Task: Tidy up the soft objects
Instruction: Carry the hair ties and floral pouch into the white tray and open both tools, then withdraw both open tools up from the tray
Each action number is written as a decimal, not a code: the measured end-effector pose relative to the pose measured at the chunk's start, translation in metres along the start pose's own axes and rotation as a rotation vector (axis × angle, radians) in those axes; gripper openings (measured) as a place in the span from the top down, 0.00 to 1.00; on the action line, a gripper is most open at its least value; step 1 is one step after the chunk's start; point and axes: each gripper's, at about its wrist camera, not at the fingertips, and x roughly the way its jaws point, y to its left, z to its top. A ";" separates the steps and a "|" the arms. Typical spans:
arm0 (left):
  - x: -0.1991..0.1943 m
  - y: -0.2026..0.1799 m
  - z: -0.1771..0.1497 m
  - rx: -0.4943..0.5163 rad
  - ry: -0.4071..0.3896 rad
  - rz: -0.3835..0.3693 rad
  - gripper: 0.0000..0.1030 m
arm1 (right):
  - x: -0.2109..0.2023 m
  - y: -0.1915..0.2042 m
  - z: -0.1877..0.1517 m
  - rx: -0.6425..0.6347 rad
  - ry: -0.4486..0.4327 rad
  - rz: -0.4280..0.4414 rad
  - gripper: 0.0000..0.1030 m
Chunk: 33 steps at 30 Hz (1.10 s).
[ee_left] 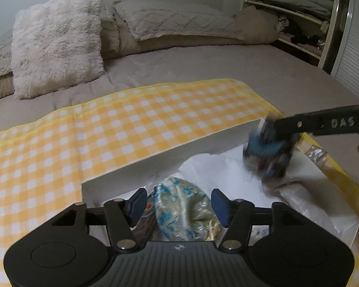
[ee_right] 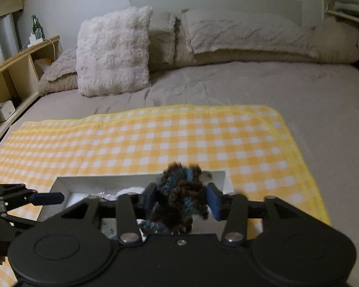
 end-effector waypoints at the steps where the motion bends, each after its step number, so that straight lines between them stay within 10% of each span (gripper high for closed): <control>1: -0.002 0.002 -0.001 -0.004 0.002 0.002 0.33 | 0.004 0.003 -0.001 -0.010 0.015 -0.035 0.41; 19: -0.060 -0.012 -0.003 -0.033 -0.056 0.038 0.11 | -0.041 0.016 -0.008 -0.065 0.006 -0.070 0.20; 33: -0.149 -0.018 -0.004 -0.148 -0.234 0.106 0.00 | -0.134 0.045 -0.008 -0.117 -0.162 0.002 0.07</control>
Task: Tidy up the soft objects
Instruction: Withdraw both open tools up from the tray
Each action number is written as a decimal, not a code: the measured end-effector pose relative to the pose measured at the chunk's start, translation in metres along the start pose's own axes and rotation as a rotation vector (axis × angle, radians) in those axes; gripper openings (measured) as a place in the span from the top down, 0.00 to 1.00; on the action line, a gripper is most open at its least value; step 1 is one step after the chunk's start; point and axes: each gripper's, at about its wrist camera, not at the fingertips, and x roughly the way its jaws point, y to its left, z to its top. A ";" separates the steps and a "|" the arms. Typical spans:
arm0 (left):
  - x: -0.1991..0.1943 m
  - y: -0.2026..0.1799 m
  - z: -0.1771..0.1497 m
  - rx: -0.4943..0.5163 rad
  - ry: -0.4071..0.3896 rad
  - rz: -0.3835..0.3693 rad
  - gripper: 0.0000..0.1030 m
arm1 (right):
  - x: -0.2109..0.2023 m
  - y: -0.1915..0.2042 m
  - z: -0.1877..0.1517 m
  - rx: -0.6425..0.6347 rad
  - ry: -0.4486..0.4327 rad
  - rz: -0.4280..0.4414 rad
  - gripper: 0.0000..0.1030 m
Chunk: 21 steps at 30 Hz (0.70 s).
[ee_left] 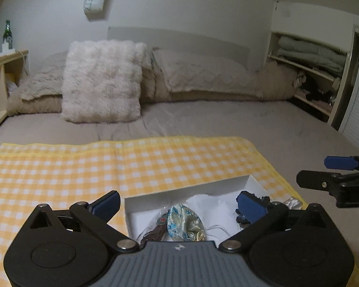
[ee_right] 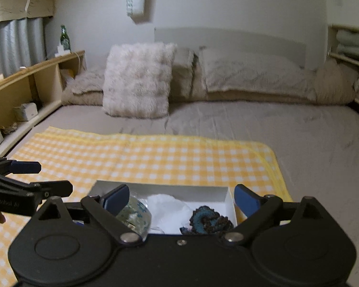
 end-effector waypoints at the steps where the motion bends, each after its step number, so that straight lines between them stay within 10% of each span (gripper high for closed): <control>1: -0.008 -0.001 0.000 0.005 -0.005 0.009 0.00 | -0.008 0.002 0.000 -0.003 -0.014 0.005 0.06; 21: -0.133 -0.014 -0.056 0.046 -0.093 0.103 0.00 | -0.117 0.034 -0.044 0.071 -0.086 -0.008 0.00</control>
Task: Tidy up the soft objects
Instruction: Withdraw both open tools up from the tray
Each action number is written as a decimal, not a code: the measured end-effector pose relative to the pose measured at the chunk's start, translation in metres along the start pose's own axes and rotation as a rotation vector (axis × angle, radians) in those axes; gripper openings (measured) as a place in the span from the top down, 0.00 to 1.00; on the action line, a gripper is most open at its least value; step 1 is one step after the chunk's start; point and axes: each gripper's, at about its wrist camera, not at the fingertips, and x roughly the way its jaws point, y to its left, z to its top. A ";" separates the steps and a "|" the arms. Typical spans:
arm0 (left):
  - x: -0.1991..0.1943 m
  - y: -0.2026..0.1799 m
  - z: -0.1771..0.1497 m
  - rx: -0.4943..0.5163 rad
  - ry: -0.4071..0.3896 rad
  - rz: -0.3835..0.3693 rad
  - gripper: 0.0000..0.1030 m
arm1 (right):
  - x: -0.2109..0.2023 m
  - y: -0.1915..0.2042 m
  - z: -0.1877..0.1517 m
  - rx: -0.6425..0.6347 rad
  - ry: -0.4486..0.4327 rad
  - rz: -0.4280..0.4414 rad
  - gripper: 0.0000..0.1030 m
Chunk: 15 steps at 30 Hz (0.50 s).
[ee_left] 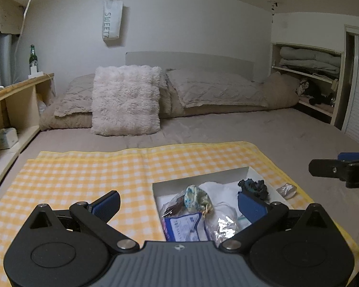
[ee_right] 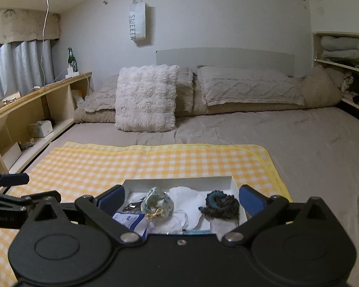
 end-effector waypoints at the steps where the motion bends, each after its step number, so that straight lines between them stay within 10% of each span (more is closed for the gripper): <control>1: -0.006 0.000 -0.004 0.000 -0.006 -0.001 0.00 | -0.004 0.002 -0.004 0.001 -0.001 -0.003 0.00; 15: -0.042 0.009 -0.049 -0.043 -0.005 0.048 0.00 | -0.052 0.023 -0.061 -0.042 -0.020 -0.108 0.00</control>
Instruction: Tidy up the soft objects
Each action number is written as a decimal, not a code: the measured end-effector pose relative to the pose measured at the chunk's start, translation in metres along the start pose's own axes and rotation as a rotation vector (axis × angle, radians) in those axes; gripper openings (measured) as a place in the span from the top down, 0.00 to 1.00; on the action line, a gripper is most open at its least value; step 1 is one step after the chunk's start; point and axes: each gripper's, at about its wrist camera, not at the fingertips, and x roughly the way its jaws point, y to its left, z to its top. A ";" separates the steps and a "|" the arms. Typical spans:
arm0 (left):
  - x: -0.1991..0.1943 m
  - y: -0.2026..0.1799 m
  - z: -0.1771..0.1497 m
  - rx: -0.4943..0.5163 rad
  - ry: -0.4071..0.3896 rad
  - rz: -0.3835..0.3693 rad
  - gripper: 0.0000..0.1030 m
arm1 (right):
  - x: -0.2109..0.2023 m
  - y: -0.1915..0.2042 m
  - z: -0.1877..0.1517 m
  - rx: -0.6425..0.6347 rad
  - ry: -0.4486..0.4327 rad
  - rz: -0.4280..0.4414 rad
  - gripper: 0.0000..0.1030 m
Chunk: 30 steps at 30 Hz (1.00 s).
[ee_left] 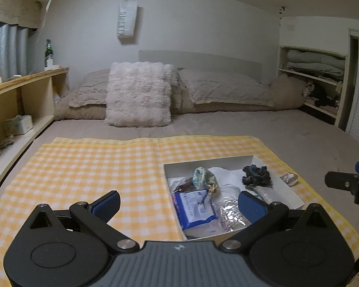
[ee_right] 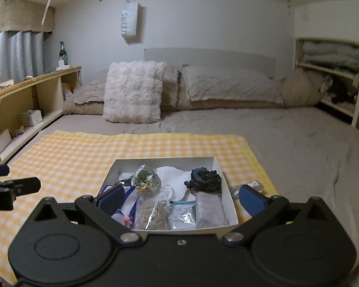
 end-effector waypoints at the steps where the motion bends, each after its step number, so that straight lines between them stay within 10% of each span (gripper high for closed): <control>1: -0.001 0.001 -0.002 -0.005 0.002 0.017 0.00 | -0.002 0.003 -0.001 -0.009 -0.005 0.004 0.00; 30: -0.020 0.001 -0.017 0.024 -0.038 0.036 0.00 | -0.018 0.023 -0.010 -0.066 -0.032 0.035 0.00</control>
